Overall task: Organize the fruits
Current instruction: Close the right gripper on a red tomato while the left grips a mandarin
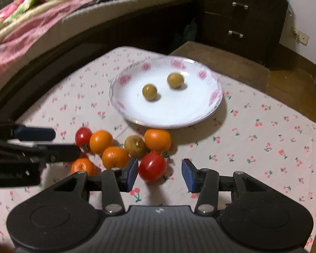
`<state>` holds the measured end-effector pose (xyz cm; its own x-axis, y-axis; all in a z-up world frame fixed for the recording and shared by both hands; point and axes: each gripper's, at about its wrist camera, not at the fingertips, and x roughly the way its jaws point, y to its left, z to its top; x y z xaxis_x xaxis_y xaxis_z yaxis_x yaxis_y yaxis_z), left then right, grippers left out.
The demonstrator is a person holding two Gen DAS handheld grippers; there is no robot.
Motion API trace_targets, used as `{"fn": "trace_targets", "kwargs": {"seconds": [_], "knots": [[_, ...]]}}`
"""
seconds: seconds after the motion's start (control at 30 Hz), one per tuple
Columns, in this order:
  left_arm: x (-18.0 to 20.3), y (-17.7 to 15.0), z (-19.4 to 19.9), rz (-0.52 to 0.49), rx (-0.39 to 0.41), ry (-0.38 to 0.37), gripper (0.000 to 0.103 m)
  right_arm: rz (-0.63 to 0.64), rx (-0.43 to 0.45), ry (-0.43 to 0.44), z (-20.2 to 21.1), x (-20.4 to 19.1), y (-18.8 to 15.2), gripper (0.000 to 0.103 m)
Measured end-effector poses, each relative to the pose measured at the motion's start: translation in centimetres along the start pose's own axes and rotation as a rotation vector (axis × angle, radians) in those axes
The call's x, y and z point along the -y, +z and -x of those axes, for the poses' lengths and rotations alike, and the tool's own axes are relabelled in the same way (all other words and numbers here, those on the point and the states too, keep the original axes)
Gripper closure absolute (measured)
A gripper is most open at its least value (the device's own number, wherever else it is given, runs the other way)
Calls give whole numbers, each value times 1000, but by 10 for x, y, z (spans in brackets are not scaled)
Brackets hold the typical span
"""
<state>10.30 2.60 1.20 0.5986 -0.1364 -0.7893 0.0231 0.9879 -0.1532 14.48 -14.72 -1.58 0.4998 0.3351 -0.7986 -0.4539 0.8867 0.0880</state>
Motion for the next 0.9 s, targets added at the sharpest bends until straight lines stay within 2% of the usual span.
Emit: {"fn": "trace_targets", "kwargs": {"seconds": [0.23, 0.4, 0.5, 0.67, 0.9], "knots": [[6, -8, -4, -11, -26, -23, 35, 49, -30, -18, -17, -6, -6, 70], [8, -19, -5, -34, -33, -29, 35, 71, -7, -10, -11, -7, -9, 82], [13, -22, -11, -53, -43, -22, 34, 69, 8, -7, -5, -5, -7, 84], [23, -24, -14, -95, -11, 14, 32, 63, 37, 12, 6, -2, -3, 90], [24, -36, -15, -93, -28, -19, 44, 43, 35, 26, 11, 8, -7, 90]]}}
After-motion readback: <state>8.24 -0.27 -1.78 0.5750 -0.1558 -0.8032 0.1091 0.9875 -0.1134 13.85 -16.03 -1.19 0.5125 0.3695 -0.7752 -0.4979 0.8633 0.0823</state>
